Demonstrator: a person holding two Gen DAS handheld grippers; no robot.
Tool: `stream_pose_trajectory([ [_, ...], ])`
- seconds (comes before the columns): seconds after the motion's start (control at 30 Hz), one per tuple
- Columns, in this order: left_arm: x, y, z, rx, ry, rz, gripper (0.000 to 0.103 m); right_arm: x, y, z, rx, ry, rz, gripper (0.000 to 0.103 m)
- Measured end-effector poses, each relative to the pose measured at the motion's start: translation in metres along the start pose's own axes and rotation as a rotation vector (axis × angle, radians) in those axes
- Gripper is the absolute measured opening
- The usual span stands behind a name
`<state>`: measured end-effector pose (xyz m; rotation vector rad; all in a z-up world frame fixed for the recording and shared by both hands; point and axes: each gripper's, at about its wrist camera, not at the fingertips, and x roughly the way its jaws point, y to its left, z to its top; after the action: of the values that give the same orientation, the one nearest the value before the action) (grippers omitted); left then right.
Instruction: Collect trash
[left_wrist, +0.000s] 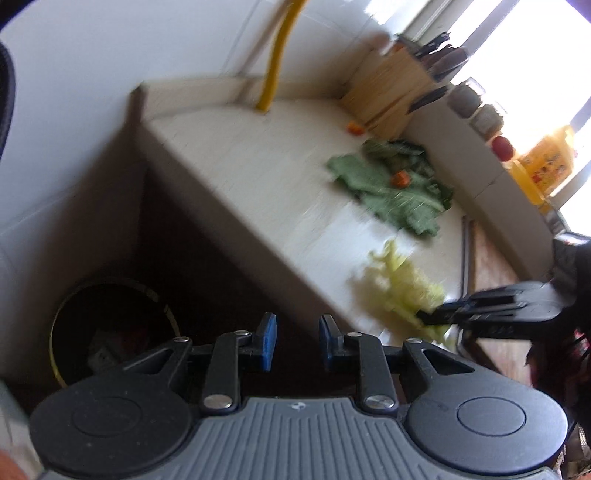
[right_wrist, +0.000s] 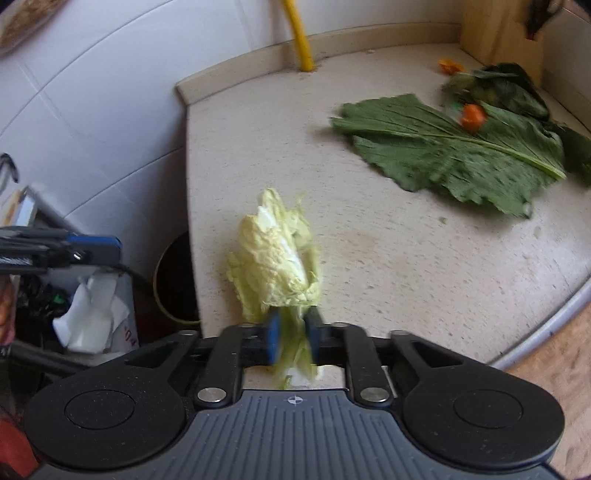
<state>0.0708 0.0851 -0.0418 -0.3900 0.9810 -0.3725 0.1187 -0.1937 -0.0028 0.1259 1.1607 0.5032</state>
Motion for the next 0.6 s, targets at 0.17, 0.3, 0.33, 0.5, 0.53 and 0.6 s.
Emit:
stream_pose_trajectory([
  [0.17, 0.01, 0.008, -0.014, -0.06, 0.043, -0.016, 0.025, 0.011, 0.033, 0.01, -0.09, -0.005, -0.032, 0.031],
  [0.3, 0.013, 0.002, -0.009, -0.051, 0.031, -0.043, 0.025, 0.016, 0.023, 0.023, 0.042, 0.005, 0.036, 0.02],
  [0.33, 0.014, 0.001, -0.008, -0.044, 0.029, -0.051, 0.025, 0.016, 0.016, 0.024, 0.096, 0.008, 0.061, 0.017],
  [0.5, 0.012, -0.009, 0.001, 0.008, 0.006, -0.051, 0.025, 0.016, 0.004, 0.021, 0.257, -0.002, 0.213, 0.016],
  [0.53, 0.012, -0.011, 0.003, 0.016, 0.005, -0.055, 0.025, 0.016, 0.004, 0.021, 0.28, -0.011, 0.244, 0.016],
  [0.6, 0.012, -0.012, 0.005, 0.027, 0.002, -0.057, 0.025, 0.017, 0.004, 0.023, 0.322, -0.029, 0.286, 0.016],
])
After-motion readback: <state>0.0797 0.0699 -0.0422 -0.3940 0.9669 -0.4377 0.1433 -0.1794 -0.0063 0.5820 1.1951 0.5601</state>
